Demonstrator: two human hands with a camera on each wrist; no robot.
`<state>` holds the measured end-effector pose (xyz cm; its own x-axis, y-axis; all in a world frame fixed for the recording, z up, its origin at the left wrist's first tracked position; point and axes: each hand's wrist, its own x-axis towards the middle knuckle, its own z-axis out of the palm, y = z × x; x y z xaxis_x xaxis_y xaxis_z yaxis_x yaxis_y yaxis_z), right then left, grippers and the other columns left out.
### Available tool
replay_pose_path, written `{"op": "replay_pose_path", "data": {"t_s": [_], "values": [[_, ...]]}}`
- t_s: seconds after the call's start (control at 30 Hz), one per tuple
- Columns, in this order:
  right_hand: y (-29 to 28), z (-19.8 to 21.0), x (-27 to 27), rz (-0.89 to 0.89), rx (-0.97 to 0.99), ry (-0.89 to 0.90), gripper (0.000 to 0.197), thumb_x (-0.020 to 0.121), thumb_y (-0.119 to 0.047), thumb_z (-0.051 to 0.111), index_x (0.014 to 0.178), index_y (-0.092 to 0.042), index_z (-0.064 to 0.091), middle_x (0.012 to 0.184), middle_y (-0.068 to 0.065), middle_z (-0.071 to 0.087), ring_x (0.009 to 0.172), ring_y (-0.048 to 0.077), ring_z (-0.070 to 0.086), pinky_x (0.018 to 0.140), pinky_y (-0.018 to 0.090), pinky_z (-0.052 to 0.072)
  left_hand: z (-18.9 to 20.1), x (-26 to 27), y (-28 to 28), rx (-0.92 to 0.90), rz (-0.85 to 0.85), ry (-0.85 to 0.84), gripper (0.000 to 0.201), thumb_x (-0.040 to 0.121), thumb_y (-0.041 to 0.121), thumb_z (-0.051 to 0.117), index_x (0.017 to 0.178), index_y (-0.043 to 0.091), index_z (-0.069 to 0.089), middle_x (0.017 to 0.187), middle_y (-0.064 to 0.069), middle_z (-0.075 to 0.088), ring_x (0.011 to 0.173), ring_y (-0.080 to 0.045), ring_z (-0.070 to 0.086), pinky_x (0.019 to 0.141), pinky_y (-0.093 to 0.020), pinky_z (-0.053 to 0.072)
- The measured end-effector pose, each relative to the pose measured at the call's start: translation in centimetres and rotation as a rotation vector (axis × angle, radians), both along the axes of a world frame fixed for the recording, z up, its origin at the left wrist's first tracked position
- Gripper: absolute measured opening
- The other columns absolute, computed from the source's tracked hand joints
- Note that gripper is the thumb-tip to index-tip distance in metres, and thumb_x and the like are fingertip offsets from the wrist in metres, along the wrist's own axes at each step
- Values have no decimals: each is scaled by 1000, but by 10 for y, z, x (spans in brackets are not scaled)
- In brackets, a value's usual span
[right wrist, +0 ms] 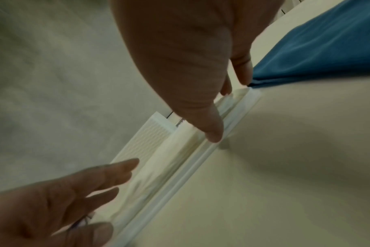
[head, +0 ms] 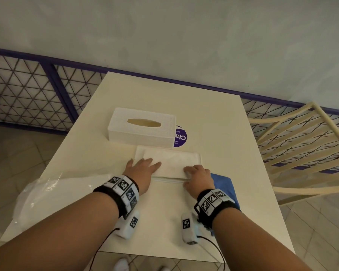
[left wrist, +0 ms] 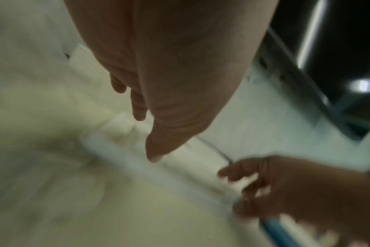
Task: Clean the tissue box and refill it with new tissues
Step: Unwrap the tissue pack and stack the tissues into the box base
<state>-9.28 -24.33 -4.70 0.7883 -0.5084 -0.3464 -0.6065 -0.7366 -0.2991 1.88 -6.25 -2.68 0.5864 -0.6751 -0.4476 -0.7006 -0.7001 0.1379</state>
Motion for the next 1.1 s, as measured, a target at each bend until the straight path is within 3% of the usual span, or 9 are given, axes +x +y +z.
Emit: {"op": "replay_pose_path", "data": {"t_s": [0.13,0.27,0.4,0.53,0.67,0.73,0.87,1.0,1.1], "values": [[28,9,5,62,4,-106,46,85,-21,55,131,-27,50,133,-2,46,119,23,41,101,36,40,36,9,43,-233,175,-55,55,95,24,42,144,40,24,153,12,24,139,-8,25,115,-45,5],[73,21,23,244,181,-165,33,90,-17,50,120,-20,62,122,2,61,113,22,53,100,32,43,45,13,112,-280,347,-105,43,92,35,49,133,42,40,144,15,38,129,-8,39,112,-44,13],[115,20,44,346,318,-65,34,92,-13,45,120,-17,63,127,4,63,115,21,57,99,26,42,29,2,167,-147,454,-42,92,68,63,68,143,45,20,157,11,13,145,-13,8,114,-49,-3],[141,18,65,274,413,-22,39,96,-10,38,131,-15,55,137,8,55,123,23,53,99,23,40,7,-5,195,-25,502,-9,134,42,79,70,144,48,-12,157,5,-20,144,-23,-21,110,-57,-14],[156,21,80,182,586,-97,45,92,2,36,113,-19,69,125,6,64,93,19,64,72,13,45,-11,-6,207,-77,536,58,140,35,81,69,142,49,-15,156,5,-24,143,-23,-23,111,-59,-12],[161,20,88,181,607,-76,45,89,7,36,111,-13,70,123,11,65,104,26,62,78,18,44,-17,-7,210,-109,533,69,140,35,80,70,143,49,-13,156,5,-24,142,-22,-25,112,-57,-12],[169,15,101,91,526,-85,33,90,-4,41,106,-16,67,115,9,66,87,23,59,78,29,49,-24,-7,213,-127,521,72,136,38,81,69,143,49,-11,155,7,-26,141,-21,-27,112,-54,-14],[179,22,105,201,581,-85,33,92,-12,47,119,-16,66,123,2,64,106,21,60,88,28,48,-28,-7,214,-134,521,67,134,40,81,68,144,48,-9,155,7,-26,142,-21,-27,112,-54,-13],[181,24,107,238,534,29,44,87,-30,62,129,-17,57,125,5,60,112,22,58,84,24,43,-29,-8,214,-148,527,67,132,42,79,69,144,48,-8,155,7,-25,141,-20,-27,112,-54,-14]]}}
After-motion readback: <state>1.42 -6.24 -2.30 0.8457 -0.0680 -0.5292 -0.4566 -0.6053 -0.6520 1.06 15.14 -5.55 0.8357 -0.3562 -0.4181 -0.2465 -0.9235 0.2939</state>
